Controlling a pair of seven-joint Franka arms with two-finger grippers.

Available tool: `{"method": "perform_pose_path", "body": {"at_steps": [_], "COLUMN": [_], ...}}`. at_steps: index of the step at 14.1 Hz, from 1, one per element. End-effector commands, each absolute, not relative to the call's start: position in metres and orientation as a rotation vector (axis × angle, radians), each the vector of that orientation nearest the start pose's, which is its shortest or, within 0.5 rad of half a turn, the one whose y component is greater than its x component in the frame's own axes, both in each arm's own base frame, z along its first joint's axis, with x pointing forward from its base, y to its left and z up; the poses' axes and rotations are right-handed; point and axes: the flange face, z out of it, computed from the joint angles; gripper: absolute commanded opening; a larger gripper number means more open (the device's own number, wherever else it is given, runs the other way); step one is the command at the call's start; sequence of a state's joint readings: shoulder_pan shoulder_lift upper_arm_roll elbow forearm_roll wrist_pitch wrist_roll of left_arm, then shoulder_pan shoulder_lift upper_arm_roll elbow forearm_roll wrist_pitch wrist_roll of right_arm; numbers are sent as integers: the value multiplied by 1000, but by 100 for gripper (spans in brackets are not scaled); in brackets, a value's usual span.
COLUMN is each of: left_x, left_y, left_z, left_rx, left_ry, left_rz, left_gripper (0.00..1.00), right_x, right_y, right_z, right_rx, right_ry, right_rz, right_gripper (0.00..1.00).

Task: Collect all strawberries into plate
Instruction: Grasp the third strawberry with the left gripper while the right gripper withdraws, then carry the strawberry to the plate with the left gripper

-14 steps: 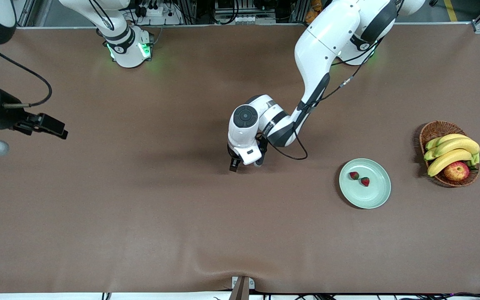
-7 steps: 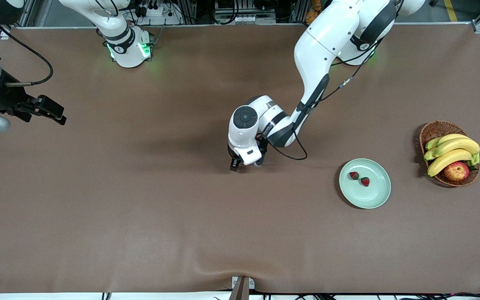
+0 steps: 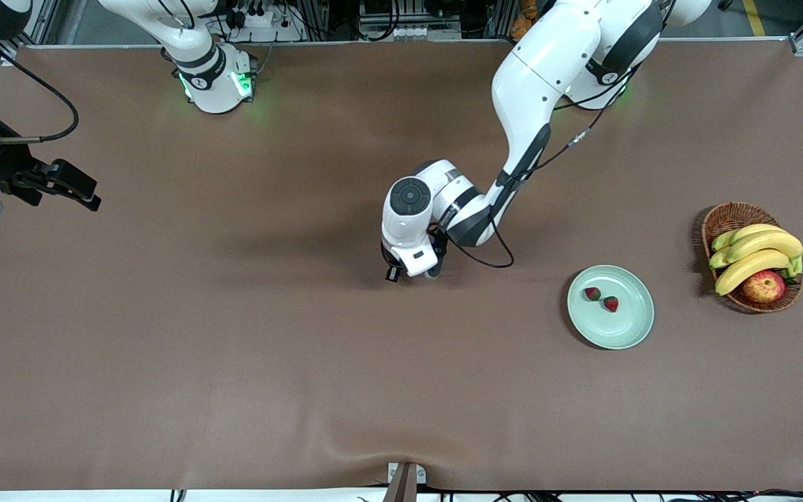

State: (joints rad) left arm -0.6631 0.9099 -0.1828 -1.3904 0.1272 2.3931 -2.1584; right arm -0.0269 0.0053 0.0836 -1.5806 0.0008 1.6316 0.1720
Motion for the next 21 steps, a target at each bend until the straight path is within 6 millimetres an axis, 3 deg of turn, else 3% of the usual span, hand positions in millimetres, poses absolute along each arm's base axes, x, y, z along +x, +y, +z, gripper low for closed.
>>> {"method": "perform_pose_path", "body": {"at_steps": [1,4,7,9,12,18,21], "left_x": [522,557,612,630,652,661,662], "left_y": [-534,-502,-431,-391,-306,-169,-118], "left_z": [198,235,274,287,300,280,261], "left_rx": [-2584,-2542,-2442,-2420,-2425,-2401,-2471], "left_ry": [-2009,-2071,-2174,-2158,-2101,-2024,-1992], "left_rz": [40,-65,-128,-137,-151,-114,-147], "left_gripper": [0,0,0,0,0,0,0], "right_x": [564,564,564,564,564,564,564], "right_y": [27,25,25,25,25,24,24], "right_z": [629,629,629,629,629,629,629], "right_rx": [-3150,-3148,-3148,-3148,-3148,-3148,-3148], "right_ry": [171,176,178,178,178,180,180], "right_rz": [-92,-92,-92,-95,-95,-92,-92], "right_gripper": [100,100,100,100,100,100,100]}}
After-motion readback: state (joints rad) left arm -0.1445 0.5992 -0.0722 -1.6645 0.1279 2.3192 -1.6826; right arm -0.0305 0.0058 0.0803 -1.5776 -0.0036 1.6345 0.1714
